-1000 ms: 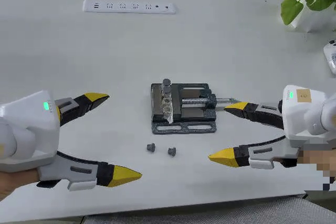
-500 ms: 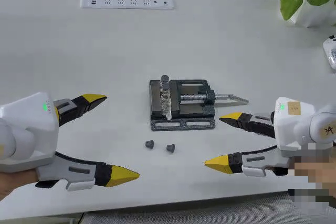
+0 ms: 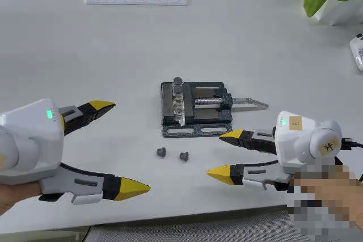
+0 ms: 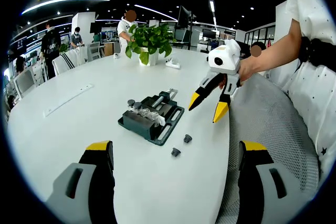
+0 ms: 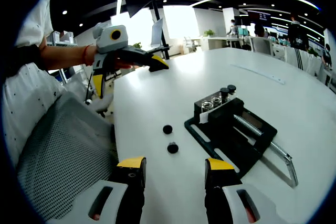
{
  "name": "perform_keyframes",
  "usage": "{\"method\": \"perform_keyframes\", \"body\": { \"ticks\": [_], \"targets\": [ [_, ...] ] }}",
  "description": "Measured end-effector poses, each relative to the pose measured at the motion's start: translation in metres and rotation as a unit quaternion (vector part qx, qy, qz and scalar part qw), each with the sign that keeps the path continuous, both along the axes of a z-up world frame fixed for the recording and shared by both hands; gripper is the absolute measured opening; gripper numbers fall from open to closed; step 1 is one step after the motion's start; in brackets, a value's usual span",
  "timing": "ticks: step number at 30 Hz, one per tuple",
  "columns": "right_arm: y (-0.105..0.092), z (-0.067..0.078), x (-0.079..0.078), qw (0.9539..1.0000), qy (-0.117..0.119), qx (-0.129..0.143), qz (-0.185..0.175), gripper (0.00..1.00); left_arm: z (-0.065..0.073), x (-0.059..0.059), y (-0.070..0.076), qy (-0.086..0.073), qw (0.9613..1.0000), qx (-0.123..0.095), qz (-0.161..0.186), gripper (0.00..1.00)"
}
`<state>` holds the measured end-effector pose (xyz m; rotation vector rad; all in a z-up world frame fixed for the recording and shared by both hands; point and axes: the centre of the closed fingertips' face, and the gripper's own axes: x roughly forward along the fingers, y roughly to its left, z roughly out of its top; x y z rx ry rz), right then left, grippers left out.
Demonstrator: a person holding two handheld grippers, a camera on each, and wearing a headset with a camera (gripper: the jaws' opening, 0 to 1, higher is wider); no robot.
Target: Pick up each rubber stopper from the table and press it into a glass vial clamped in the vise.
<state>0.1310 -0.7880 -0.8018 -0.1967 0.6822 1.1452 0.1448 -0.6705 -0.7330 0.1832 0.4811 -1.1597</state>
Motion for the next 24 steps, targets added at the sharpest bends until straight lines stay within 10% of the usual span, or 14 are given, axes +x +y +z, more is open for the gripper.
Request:
{"method": "perform_keyframes", "body": {
  "ticks": [24],
  "targets": [
    [0.039, -0.028, 0.005, 0.9997, 0.006, -0.004, 0.021, 0.17, -0.002, -0.001, 0.002, 0.007, 1.0, -0.004, 0.005, 0.99]
  ]
}}
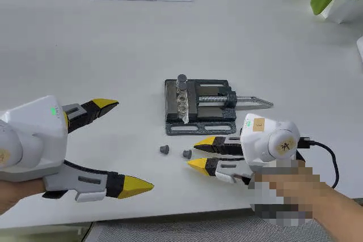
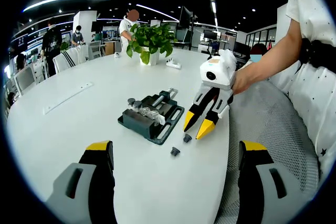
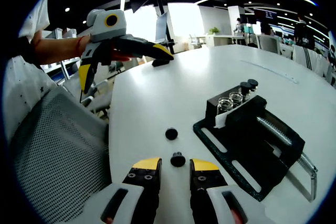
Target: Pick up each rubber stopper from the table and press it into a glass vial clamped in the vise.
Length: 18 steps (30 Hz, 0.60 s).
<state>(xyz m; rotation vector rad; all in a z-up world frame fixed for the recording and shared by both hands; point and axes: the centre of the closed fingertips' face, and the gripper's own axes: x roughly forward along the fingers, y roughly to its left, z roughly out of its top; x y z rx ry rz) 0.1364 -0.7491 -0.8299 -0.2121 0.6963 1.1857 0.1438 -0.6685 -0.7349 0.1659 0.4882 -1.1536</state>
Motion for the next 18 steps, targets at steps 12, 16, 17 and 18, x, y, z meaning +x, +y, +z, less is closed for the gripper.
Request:
{"method": "perform_keyframes", "body": {
  "ticks": [12, 16, 17, 18],
  "targets": [
    [0.0027, -0.0032, 0.0009, 1.0, -0.005, -0.007, 0.002, 0.11, 0.0009, 0.0003, -0.0014, 0.001, 1.0, -0.003, 0.0, 0.98],
    [0.0031, -0.0033, 0.001, 0.9999, -0.006, -0.009, 0.002, 0.1, 0.0009, 0.0002, -0.0024, 0.002, 1.0, -0.004, 0.0, 0.98],
    [0.0033, -0.0033, 0.0009, 0.9999, -0.006, -0.009, 0.002, 0.1, 0.0009, 0.0003, -0.0025, 0.001, 1.0, -0.004, -0.001, 0.98],
    [0.0037, -0.0035, 0.0005, 0.9999, -0.005, -0.01, 0.002, 0.1, 0.0009, 0.0004, -0.0025, 0.002, 1.0, -0.004, -0.001, 0.98]
  ]
}}
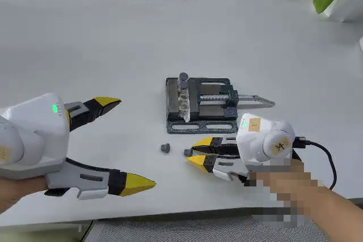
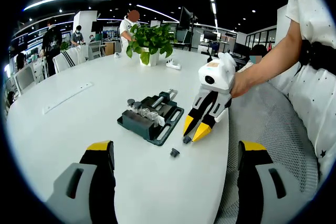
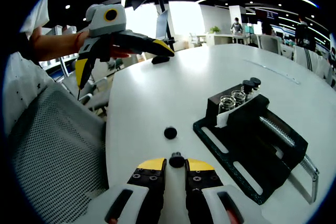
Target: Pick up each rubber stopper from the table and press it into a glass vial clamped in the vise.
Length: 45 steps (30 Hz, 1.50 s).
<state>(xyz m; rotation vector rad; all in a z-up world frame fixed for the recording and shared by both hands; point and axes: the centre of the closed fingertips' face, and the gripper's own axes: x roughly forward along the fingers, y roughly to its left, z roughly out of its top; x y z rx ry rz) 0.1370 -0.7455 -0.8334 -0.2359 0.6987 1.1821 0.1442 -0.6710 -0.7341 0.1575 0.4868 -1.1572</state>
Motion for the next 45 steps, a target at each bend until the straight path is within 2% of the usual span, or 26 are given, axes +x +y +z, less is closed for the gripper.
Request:
{"method": "perform_keyframes", "body": {
  "ticks": [16, 23, 26, 31, 36, 39, 45],
  "targets": [
    [-0.001, -0.002, 0.001, 1.0, -0.003, -0.005, 0.003, 0.08, 0.001, 0.0, -0.001, 0.0, 1.0, -0.002, -0.002, 0.97],
    [-0.007, 0.005, 0.004, 1.0, -0.003, 0.003, 0.004, 0.07, 0.003, 0.0, -0.004, -0.005, 1.0, -0.004, -0.007, 0.94],
    [-0.01, 0.013, 0.003, 0.9999, -0.002, 0.004, 0.009, 0.07, 0.005, 0.0, -0.007, -0.006, 0.9999, -0.007, -0.01, 0.92],
    [-0.015, 0.039, 0.004, 0.9996, -0.006, 0.023, 0.018, 0.07, 0.011, 0.0, -0.015, -0.013, 0.9996, -0.012, -0.021, 0.88],
    [-0.015, 0.072, 0.002, 0.9983, -0.011, 0.046, 0.034, 0.07, 0.021, -0.001, -0.025, -0.023, 0.999, -0.019, -0.033, 0.82],
    [-0.014, 0.095, 0.0, 0.9967, -0.018, 0.059, 0.053, 0.07, 0.033, 0.0, -0.033, -0.029, 0.9982, -0.036, -0.038, 0.79],
    [-0.008, 0.132, -0.002, 0.9936, -0.023, 0.089, 0.066, 0.07, 0.056, 0.004, -0.042, -0.031, 0.9962, -0.071, -0.039, 0.59]
  ]
}}
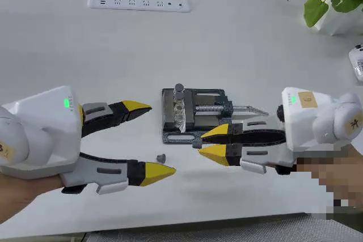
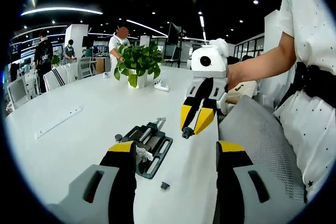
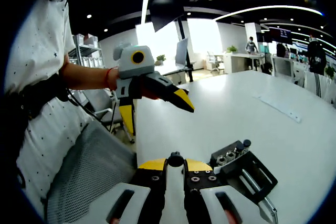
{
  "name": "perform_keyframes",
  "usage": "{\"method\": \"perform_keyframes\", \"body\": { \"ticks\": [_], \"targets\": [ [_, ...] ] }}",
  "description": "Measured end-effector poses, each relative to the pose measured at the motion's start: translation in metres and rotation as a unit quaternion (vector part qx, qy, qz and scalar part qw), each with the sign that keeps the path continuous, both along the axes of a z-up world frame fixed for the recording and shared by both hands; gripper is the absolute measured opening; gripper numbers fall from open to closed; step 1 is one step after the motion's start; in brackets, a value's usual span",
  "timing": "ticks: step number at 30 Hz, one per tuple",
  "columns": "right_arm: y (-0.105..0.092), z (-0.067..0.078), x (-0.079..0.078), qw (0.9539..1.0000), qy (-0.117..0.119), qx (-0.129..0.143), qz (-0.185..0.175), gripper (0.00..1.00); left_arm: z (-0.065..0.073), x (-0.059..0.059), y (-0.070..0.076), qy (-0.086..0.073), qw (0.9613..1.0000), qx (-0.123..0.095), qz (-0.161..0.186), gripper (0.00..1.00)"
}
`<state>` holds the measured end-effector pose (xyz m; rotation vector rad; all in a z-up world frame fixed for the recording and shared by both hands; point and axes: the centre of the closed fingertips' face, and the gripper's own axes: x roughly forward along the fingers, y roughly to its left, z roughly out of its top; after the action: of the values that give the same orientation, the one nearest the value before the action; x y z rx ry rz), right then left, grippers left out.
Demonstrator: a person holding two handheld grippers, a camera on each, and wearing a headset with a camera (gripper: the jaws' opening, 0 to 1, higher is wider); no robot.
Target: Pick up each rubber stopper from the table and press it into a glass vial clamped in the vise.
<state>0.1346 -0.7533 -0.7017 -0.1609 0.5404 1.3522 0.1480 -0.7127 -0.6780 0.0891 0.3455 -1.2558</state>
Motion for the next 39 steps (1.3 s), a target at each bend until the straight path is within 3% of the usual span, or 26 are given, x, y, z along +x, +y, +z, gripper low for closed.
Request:
{"method": "perform_keyframes", "body": {
  "ticks": [7, 15, 26, 39],
  "targets": [
    [0.008, 0.03, -0.008, 0.9995, -0.008, 0.025, 0.017, 0.07, 0.024, -0.005, -0.011, -0.013, 0.9993, -0.024, -0.023, 0.41],
    [0.014, 0.056, -0.013, 0.9979, -0.014, 0.059, 0.02, 0.07, 0.036, -0.011, -0.02, -0.024, 0.9983, -0.03, -0.043, 0.29],
    [0.018, 0.067, -0.016, 0.9968, -0.019, 0.074, 0.023, 0.07, 0.051, -0.017, -0.028, -0.031, 0.9965, -0.049, -0.06, 0.12],
    [0.02, 0.071, -0.018, 0.9963, -0.022, 0.079, 0.027, 0.07, 0.055, -0.022, -0.029, -0.035, 0.9957, -0.046, -0.072, 0.05]
  ]
}}
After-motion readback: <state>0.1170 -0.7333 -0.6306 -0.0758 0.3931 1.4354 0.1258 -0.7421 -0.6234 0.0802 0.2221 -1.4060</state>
